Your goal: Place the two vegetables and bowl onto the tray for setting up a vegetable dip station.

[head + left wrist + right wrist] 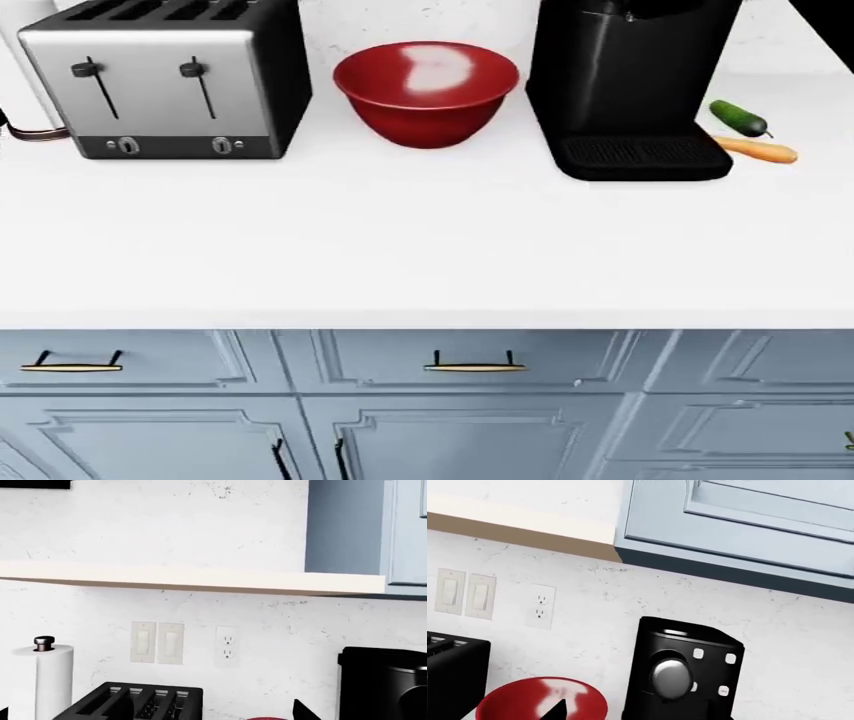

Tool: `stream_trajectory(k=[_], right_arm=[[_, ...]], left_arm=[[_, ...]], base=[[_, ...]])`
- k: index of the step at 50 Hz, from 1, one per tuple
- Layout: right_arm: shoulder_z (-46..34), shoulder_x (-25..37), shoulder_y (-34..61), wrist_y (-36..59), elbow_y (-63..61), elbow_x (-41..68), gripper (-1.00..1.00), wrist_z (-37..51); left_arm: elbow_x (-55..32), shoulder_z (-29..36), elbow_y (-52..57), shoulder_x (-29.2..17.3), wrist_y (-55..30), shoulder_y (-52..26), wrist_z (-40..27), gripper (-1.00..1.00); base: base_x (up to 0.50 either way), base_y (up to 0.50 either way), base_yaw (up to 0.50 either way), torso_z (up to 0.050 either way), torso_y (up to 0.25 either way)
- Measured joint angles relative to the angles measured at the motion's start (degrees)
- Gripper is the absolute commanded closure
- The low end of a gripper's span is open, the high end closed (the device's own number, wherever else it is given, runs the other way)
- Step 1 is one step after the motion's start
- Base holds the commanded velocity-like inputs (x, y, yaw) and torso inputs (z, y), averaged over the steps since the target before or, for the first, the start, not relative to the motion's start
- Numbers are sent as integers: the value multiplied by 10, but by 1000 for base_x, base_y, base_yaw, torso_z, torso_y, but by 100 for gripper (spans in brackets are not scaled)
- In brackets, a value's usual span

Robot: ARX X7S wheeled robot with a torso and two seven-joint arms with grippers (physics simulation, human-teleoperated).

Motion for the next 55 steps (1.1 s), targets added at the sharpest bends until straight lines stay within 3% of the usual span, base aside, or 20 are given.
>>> stream_trajectory(k=[33, 47, 55], right_arm=[[-14, 28, -23, -25, -1, -21, -100, -24], [-18, 48, -74, -58, 3, -73, -100, -81], [-26, 56, -103, -89, 6, -121, -100, -128]], left_arm=[[30, -2, -9, -21, 12, 18, 27, -100], [82, -5, -27, -42, 37, 64, 80, -100], [114, -6, -42, -53, 55, 96, 118, -100]], base=[[0, -500, 0, 0, 0], [-1, -500, 0, 0, 0], [81, 0, 0, 0, 0]])
